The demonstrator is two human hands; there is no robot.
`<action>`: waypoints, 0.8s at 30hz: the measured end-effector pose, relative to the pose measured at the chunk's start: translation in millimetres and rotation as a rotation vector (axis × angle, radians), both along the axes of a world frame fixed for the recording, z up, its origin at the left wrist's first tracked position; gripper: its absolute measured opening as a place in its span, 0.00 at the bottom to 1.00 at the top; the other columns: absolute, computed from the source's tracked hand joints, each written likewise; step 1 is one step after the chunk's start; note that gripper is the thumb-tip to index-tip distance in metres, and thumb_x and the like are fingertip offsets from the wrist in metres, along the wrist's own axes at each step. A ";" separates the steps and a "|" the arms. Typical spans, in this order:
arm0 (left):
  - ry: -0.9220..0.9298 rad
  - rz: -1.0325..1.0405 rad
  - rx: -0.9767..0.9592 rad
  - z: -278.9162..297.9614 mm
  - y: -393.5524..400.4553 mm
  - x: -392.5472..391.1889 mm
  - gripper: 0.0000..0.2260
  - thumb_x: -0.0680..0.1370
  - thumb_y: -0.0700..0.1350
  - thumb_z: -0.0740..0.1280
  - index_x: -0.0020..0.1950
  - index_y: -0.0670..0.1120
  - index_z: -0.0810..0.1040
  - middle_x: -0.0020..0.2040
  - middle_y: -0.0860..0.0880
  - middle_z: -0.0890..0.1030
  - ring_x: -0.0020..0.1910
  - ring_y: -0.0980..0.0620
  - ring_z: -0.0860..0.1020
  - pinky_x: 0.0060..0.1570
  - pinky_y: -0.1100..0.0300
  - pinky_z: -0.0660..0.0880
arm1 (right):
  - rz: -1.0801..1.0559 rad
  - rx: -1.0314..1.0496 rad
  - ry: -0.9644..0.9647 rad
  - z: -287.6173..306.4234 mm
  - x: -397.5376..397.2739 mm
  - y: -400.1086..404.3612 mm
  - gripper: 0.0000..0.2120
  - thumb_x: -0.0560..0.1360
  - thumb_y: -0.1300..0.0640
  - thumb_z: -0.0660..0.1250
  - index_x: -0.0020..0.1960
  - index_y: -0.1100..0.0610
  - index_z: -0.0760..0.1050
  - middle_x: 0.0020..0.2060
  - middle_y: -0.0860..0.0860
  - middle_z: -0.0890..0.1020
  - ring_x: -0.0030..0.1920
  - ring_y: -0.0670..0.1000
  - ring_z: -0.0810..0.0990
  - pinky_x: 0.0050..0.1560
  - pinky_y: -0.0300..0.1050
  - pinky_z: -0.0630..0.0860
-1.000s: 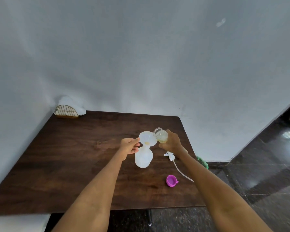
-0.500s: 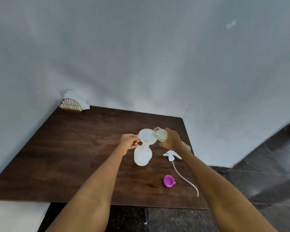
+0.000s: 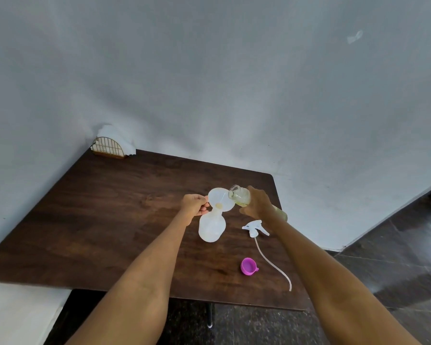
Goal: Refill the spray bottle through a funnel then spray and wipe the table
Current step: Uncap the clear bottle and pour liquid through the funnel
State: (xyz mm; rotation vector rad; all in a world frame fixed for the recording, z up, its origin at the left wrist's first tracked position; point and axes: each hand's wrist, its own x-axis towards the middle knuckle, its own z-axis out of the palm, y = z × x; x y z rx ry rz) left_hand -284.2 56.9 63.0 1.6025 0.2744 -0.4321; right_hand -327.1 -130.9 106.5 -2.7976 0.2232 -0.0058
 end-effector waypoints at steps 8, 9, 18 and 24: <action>-0.010 -0.008 0.015 0.5 -1.1 2.7 0.08 0.77 0.39 0.67 0.52 0.36 0.80 0.37 0.46 0.78 0.33 0.54 0.76 0.49 0.56 0.79 | 0.022 -0.056 0.015 0.7 5.4 1.7 0.25 0.63 0.56 0.76 0.55 0.62 0.72 0.50 0.57 0.82 0.49 0.58 0.80 0.52 0.51 0.77; -0.011 -0.009 0.017 0.3 -1.6 2.9 0.08 0.77 0.39 0.67 0.52 0.36 0.79 0.37 0.46 0.78 0.33 0.54 0.76 0.49 0.57 0.78 | 0.022 -0.057 0.012 0.8 5.9 1.6 0.25 0.63 0.55 0.76 0.55 0.61 0.72 0.50 0.57 0.82 0.49 0.58 0.80 0.53 0.52 0.78; -0.025 -0.025 0.016 -0.7 -1.3 6.4 0.09 0.77 0.38 0.66 0.55 0.35 0.79 0.42 0.41 0.78 0.33 0.54 0.75 0.55 0.52 0.78 | 0.022 -0.077 0.029 1.5 10.3 -1.5 0.24 0.63 0.56 0.75 0.55 0.62 0.72 0.50 0.57 0.82 0.49 0.59 0.80 0.51 0.50 0.76; -0.025 -0.023 0.037 -0.7 -1.6 6.2 0.10 0.77 0.39 0.66 0.55 0.35 0.79 0.45 0.41 0.79 0.34 0.54 0.75 0.53 0.54 0.78 | 0.026 -0.078 0.024 1.7 11.8 -3.7 0.24 0.63 0.56 0.75 0.55 0.61 0.72 0.49 0.57 0.82 0.48 0.59 0.81 0.51 0.51 0.78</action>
